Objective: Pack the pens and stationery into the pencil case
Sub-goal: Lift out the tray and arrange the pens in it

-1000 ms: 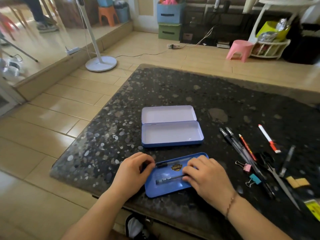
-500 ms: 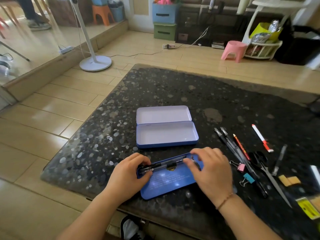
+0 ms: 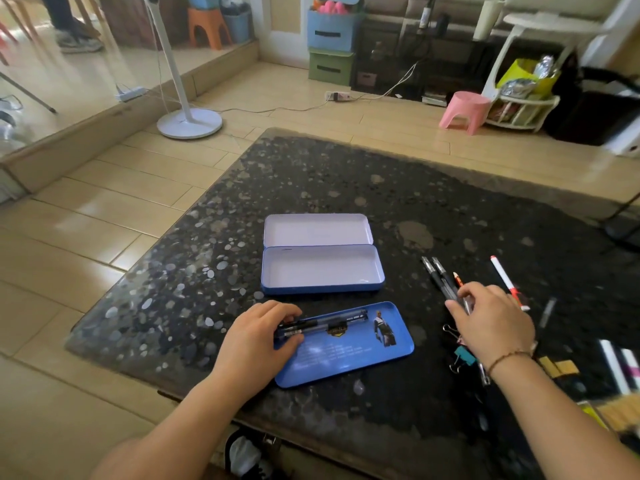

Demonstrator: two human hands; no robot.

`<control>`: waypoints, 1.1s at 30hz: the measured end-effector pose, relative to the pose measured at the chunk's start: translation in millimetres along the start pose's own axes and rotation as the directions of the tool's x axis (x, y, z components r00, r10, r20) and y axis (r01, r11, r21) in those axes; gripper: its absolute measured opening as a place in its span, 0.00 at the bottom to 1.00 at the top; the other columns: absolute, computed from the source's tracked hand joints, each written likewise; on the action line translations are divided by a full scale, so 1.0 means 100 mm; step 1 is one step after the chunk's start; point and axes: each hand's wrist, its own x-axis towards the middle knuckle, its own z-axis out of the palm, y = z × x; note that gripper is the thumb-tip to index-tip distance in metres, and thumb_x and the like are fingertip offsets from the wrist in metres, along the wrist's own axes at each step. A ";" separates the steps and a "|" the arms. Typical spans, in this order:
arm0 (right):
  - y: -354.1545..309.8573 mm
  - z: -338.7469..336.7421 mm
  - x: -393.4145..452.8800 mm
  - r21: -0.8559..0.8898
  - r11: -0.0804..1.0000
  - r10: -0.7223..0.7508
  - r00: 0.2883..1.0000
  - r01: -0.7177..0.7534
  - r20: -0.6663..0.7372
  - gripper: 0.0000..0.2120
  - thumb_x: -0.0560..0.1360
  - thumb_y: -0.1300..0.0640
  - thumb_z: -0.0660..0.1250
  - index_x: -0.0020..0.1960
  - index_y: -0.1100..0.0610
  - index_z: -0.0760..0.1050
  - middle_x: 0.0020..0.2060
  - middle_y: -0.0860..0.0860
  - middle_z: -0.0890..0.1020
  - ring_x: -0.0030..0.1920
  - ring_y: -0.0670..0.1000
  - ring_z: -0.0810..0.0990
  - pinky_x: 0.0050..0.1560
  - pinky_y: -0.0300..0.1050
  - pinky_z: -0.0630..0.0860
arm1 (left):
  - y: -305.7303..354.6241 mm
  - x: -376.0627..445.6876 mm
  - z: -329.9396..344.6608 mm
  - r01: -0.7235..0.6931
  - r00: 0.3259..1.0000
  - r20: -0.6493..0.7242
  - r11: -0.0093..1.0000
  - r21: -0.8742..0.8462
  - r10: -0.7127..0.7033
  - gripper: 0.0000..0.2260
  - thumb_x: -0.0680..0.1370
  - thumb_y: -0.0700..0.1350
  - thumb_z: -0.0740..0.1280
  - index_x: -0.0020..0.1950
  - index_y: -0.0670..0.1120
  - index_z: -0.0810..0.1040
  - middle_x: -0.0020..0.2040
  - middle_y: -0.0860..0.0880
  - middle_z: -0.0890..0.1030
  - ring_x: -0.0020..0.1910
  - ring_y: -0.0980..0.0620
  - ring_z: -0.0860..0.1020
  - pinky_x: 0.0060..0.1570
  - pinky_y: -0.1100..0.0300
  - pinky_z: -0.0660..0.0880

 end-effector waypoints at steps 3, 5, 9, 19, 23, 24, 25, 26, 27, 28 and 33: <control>0.01 -0.04 0.00 0.032 0.998 -0.055 0.998 0.054 0.018 0.10 0.72 0.46 0.69 0.49 0.49 0.76 0.41 0.47 0.79 0.45 0.53 0.73 0.39 0.44 0.68 | 0.00 0.02 0.03 0.019 1.000 0.015 1.000 -0.024 -0.019 0.16 0.71 0.50 0.74 0.57 0.52 0.78 0.50 0.58 0.78 0.49 0.57 0.75 0.53 0.62 0.72; 0.00 -0.09 -0.06 0.143 0.988 -0.061 0.998 0.061 0.000 0.07 0.72 0.52 0.70 0.49 0.50 0.77 0.38 0.46 0.78 0.44 0.51 0.72 0.38 0.44 0.68 | -0.01 0.02 0.03 0.039 0.999 0.022 0.997 -0.061 -0.038 0.16 0.72 0.52 0.73 0.57 0.52 0.77 0.50 0.60 0.77 0.50 0.60 0.73 0.53 0.67 0.69; -0.30 -0.20 -0.30 0.367 0.842 -0.326 0.914 0.397 -0.242 0.08 0.72 0.61 0.69 0.50 0.53 0.77 0.42 0.49 0.80 0.45 0.53 0.77 0.44 0.47 0.73 | -0.03 0.01 0.01 0.072 0.997 -0.026 0.980 -0.186 -0.078 0.12 0.75 0.48 0.70 0.58 0.53 0.77 0.48 0.64 0.74 0.47 0.64 0.73 0.49 0.73 0.68; -1.05 0.22 -0.74 0.363 0.599 -0.684 0.692 0.714 -0.231 0.06 0.75 0.52 0.65 0.50 0.51 0.78 0.48 0.47 0.80 0.48 0.51 0.77 0.47 0.48 0.74 | -0.02 -0.07 -0.07 -0.084 0.995 0.036 0.972 -0.218 0.094 0.14 0.73 0.55 0.67 0.58 0.55 0.77 0.55 0.61 0.76 0.57 0.58 0.74 0.59 0.69 0.67; -0.30 0.07 -0.23 0.190 0.964 -0.157 0.974 0.187 -0.163 0.09 0.72 0.52 0.67 0.51 0.52 0.78 0.47 0.50 0.80 0.48 0.56 0.76 0.45 0.49 0.74 | 0.01 -0.06 0.05 -0.155 0.985 0.079 0.988 -0.007 0.155 0.18 0.71 0.59 0.68 0.58 0.57 0.77 0.57 0.59 0.74 0.56 0.55 0.70 0.58 0.58 0.71; -0.16 0.03 -0.12 0.105 0.993 -0.042 0.997 0.049 -0.064 0.11 0.72 0.49 0.67 0.53 0.51 0.77 0.49 0.50 0.79 0.49 0.56 0.75 0.46 0.49 0.74 | 0.01 -0.04 0.07 -0.153 0.986 0.073 0.988 0.002 0.153 0.17 0.70 0.59 0.69 0.58 0.56 0.77 0.57 0.59 0.74 0.55 0.54 0.70 0.57 0.56 0.72; -0.07 -0.01 -0.04 0.034 0.999 0.022 1.000 -0.023 0.018 0.13 0.73 0.46 0.65 0.55 0.51 0.76 0.49 0.50 0.78 0.50 0.55 0.75 0.46 0.49 0.75 | 0.01 -0.02 0.08 -0.148 0.987 0.063 0.989 -0.004 0.148 0.17 0.70 0.57 0.70 0.58 0.56 0.77 0.57 0.59 0.74 0.55 0.54 0.71 0.56 0.55 0.73; -0.01 -0.01 0.01 -0.020 0.999 0.038 0.996 -0.037 0.078 0.15 0.73 0.44 0.64 0.56 0.50 0.75 0.49 0.49 0.76 0.50 0.53 0.75 0.46 0.49 0.76 | 0.01 -0.01 0.09 -0.135 0.989 0.051 0.991 -0.019 0.136 0.17 0.70 0.55 0.72 0.58 0.56 0.77 0.57 0.58 0.74 0.54 0.55 0.71 0.55 0.55 0.73; 0.00 -0.01 0.04 -0.058 0.998 0.034 0.993 -0.027 0.117 0.15 0.74 0.43 0.63 0.57 0.49 0.74 0.48 0.49 0.75 0.48 0.51 0.76 0.45 0.49 0.77 | 0.00 0.00 0.09 -0.118 0.992 0.039 0.992 -0.039 0.120 0.17 0.70 0.52 0.73 0.58 0.55 0.77 0.57 0.58 0.74 0.54 0.56 0.71 0.55 0.54 0.74; -0.01 -0.02 0.07 -0.080 0.997 0.030 0.989 -0.019 0.143 0.15 0.74 0.44 0.62 0.57 0.49 0.73 0.47 0.48 0.74 0.46 0.50 0.76 0.43 0.48 0.77 | -0.01 0.01 0.09 -0.102 0.994 0.030 0.993 -0.059 0.104 0.17 0.70 0.50 0.74 0.57 0.55 0.77 0.56 0.58 0.74 0.54 0.57 0.71 0.55 0.54 0.74; -0.19 -0.07 0.23 -0.284 0.959 0.085 0.949 0.006 0.304 0.20 0.73 0.48 0.63 0.61 0.54 0.67 0.52 0.54 0.74 0.49 0.54 0.77 0.39 0.47 0.74 | -0.01 0.00 0.08 -0.081 0.996 0.022 0.988 -0.132 0.085 0.16 0.71 0.55 0.68 0.58 0.56 0.76 0.57 0.60 0.73 0.56 0.58 0.72 0.57 0.53 0.74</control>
